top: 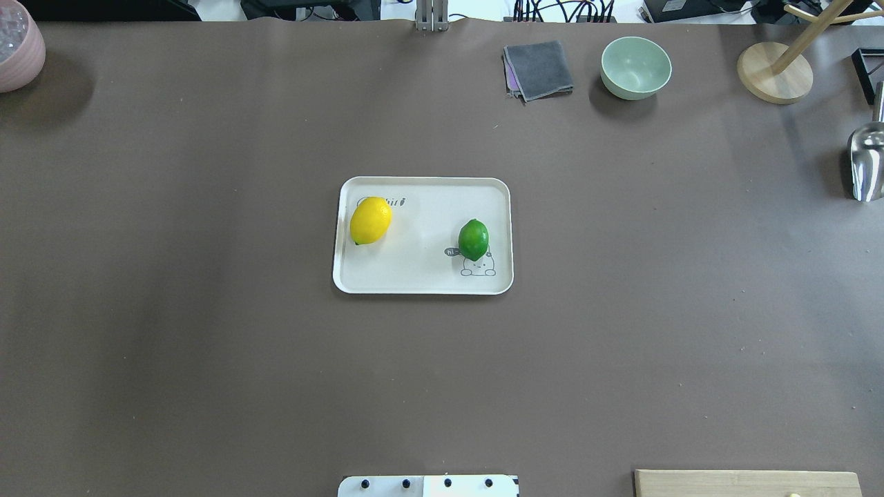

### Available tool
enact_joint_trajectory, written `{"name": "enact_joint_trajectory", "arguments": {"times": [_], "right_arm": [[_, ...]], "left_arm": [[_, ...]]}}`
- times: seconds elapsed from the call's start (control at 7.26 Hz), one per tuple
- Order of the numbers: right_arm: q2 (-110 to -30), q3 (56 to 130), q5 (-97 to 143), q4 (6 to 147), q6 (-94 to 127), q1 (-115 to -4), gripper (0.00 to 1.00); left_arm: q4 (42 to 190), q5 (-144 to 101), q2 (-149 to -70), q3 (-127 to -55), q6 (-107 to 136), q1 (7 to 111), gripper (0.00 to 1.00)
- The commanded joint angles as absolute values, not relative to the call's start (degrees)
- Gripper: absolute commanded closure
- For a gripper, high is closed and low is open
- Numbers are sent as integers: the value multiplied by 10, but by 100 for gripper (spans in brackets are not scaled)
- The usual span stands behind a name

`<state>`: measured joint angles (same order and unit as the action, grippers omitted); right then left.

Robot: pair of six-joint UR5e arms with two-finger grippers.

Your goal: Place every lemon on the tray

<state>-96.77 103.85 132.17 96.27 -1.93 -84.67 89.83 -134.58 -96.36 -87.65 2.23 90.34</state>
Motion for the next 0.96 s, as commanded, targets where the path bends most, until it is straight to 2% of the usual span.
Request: {"name": "enact_joint_trajectory", "arguments": {"times": [0.0, 0.83], "right_arm": [[-968, 1039, 1322, 962, -19, -846, 0], [-969, 1038, 1324, 963, -20, -846, 0]], "left_arm": [[908, -1342, -966, -872, 19, 903, 2], [930, -1347, -967, -859, 20, 902, 2]]}}
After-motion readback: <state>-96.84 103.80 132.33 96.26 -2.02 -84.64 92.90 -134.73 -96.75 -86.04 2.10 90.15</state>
